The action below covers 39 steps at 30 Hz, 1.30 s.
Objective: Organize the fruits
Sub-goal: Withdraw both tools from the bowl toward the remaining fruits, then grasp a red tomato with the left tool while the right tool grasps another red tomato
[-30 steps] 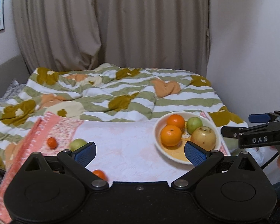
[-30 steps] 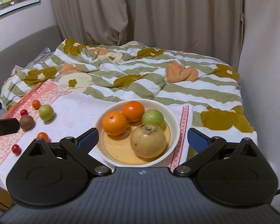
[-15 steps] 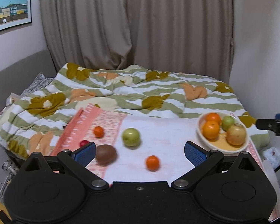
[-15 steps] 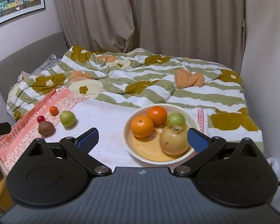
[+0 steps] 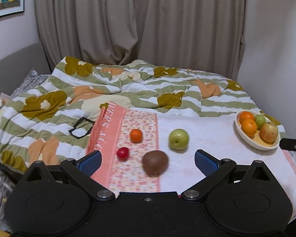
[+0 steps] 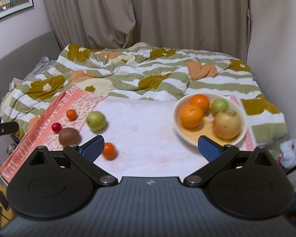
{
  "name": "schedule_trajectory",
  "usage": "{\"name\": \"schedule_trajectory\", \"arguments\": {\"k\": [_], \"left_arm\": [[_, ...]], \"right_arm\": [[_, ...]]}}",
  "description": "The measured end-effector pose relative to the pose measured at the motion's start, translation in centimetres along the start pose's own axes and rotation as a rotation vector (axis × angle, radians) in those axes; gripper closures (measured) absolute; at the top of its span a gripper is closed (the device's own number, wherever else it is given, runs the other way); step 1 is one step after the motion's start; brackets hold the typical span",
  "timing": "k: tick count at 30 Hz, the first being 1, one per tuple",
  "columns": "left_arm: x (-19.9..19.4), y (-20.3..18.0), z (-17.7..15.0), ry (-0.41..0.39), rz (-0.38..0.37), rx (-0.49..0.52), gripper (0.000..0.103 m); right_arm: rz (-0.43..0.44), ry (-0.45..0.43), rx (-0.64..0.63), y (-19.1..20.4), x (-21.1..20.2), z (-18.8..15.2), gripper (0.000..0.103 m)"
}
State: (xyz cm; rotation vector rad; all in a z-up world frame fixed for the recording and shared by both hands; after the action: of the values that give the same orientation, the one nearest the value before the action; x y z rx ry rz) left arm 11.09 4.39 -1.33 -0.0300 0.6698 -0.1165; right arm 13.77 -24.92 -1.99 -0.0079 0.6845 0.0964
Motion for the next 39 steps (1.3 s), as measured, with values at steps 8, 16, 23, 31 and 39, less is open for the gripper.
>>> {"name": "schedule_trajectory", "arguments": {"k": [8, 16, 23, 31, 39], "left_arm": [[3.0, 5.7, 0.6, 0.035, -0.057, 0.083, 0.003], [7.8, 8.7, 0.6, 0.097, -0.106, 0.176, 0.012], [12.2, 8.9, -0.4, 0.157, -0.134, 0.244, 0.018], [16.6, 8.2, -1.3, 0.230, -0.160, 0.285, 0.037], [19.0, 7.5, -2.2, 0.286, -0.189, 0.302, 0.056]], "right_arm": [[-0.022, 0.047, 0.026, 7.9, 1.9, -1.8, 0.000], [-0.025, 0.102, 0.012, 14.0, 4.3, -3.9, 0.000], [-0.001, 0.157, -0.024, 17.3, 6.8, -5.5, 0.000], [0.019, 0.223, -0.045, 18.7, 9.3, -7.2, 0.012], [0.016, 0.261, -0.064, 18.9, 10.0, -8.2, 0.018]]}}
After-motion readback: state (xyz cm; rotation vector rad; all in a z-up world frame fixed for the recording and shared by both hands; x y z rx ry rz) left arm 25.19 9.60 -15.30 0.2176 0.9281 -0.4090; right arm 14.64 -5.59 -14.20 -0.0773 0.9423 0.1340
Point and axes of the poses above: each gripper's, at about its wrist camera, not at the fingertips, and x roughly the way its jaws point, y to its left, z to its top, the point moved 4 cm from there along x, roughly the way its jaws point, and after that the axes turned 6 degrees about -z, right-handed, at the moved point
